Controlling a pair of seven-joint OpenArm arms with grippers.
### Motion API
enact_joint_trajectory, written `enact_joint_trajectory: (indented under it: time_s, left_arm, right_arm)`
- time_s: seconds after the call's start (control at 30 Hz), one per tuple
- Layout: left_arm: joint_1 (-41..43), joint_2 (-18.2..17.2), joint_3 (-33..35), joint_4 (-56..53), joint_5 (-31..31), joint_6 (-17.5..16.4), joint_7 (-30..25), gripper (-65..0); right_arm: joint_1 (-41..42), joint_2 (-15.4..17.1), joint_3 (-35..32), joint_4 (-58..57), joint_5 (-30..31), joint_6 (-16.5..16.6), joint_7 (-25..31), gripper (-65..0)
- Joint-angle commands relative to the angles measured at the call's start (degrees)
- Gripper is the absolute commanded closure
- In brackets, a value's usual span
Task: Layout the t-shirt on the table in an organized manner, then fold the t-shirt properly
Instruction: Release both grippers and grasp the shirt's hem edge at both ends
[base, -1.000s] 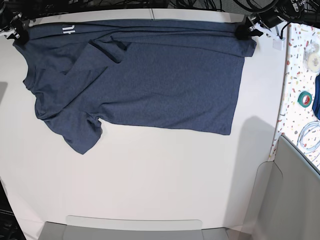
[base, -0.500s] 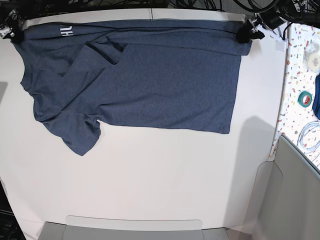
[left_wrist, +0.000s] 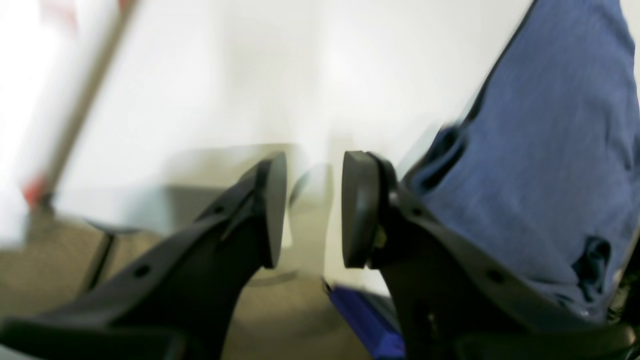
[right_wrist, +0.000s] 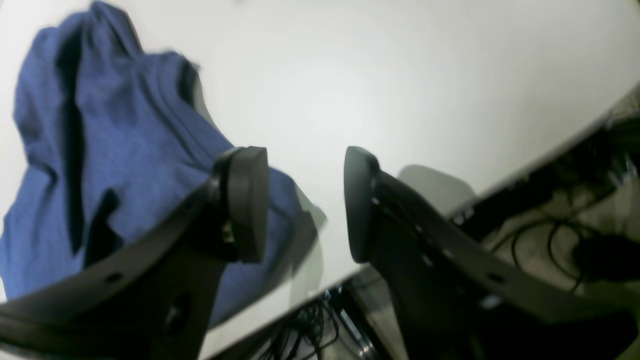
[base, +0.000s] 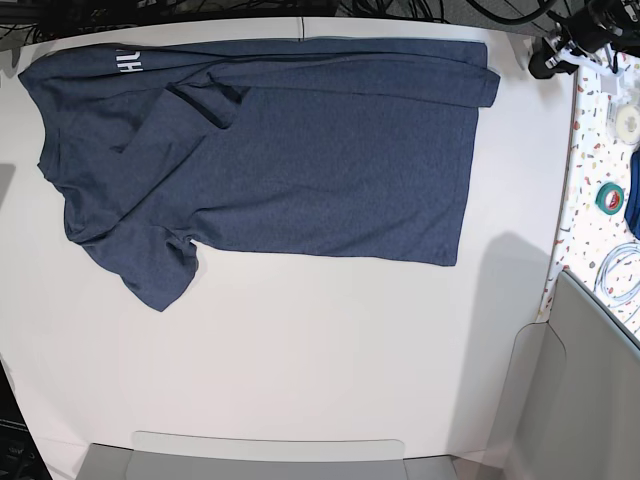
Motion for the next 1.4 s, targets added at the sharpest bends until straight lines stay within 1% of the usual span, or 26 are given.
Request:
enact_joint_trajectory:
  time_s: [0.0, 0.07, 0.13, 0.2, 0.23, 0.33, 0.43, 0.53, 0.57, 0.67, 0.77, 0.93, 1.2, 1.3, 1.37]
  left_arm:
    - [0.2, -0.9, -0.5, 2.6, -1.7, -0.2, -0.5, -19.2]
    - [0.1, -0.8, -0.5, 5.1, -1.6, -0.2, -0.5, -19.2]
    - [-0.7, -0.8, 0.0, 5.8, -1.6, -0.2, -0.5, -19.2]
    - [-2.6, -0.8, 0.0, 5.8, -1.5, -0.2, -0.4, -19.2]
    - [-3.1, -0.8, 0.1, 5.8, -1.5, -0.2, -0.4, -19.2]
    - [-3.6, -0.8, 0.2, 5.8, -1.5, -0.2, -0.4, -19.2]
    - [-3.7, -0.8, 0.2, 5.8, -1.5, -0.2, -0.4, -19.2]
    - [-5.2, -0.8, 1.0, 5.8, -1.4, -0.2, -0.4, -19.2]
    - [-5.2, -0.8, 1.0, 5.8, -1.4, -0.2, -0.4, -19.2]
    - [-5.2, -0.8, 1.0, 5.8, -1.4, -0.1, -0.5, -19.2]
    - [-5.5, -0.8, 1.0, 5.7, -1.4, -0.1, -0.9, -19.2]
    - [-7.3, -0.8, 1.0, 5.7, -1.3, -0.1, -0.5, -19.2]
    - [-7.4, -0.8, 1.0, 5.6, -1.3, -0.1, -0.5, -19.2]
    - [-7.5, -0.8, 1.0, 5.6, -1.3, -0.1, -0.5, -19.2]
    - [-8.2, -0.8, 1.1, 5.6, -1.3, -0.1, -0.5, -19.2]
  right_arm:
    - [1.1, 2.2, 0.6, 0.9, 1.3, 0.0, 0.9, -25.3]
    - [3.7, 3.0, 0.7, 1.0, 1.3, 0.0, 0.9, -25.3]
    - [8.3, 4.3, 0.4, 1.2, 0.6, 0.0, 1.0, -25.3]
    - [13.5, 5.1, 0.0, 1.1, -1.1, 0.0, 0.9, -25.3]
    - [16.6, 5.7, -1.2, 1.0, -2.5, 0.0, 0.9, -25.3]
    - [26.7, 7.5, -8.9, 0.8, -9.7, 0.0, 1.0, -25.3]
    - [35.3, 7.2, -17.6, -1.8, -15.5, 0.6, 1.1, -25.3]
    - [41.1, 6.0, -25.5, -9.3, -16.9, 0.7, 1.3, -25.3]
    - [42.3, 5.7, -27.3, -12.0, -16.9, 1.3, 1.4, -25.3]
    - [43.7, 4.8, -30.6, -17.6, -17.4, 3.7, 1.5, -25.3]
    - [43.1, 3.7, -32.3, -19.9, -18.0, 3.8, 3.0, -25.3]
    - [40.8, 3.6, -36.5, -21.0, -22.7, 3.8, 8.7, -25.3]
    - [39.4, 4.0, -36.5, -21.0, -23.5, 3.8, 9.6, -25.3]
    - [39.4, 3.5, -36.9, -21.1, -23.5, 3.8, 9.6, -25.3]
    - [39.4, 2.0, -37.0, -21.1, -23.5, 3.8, 9.6, -25.3]
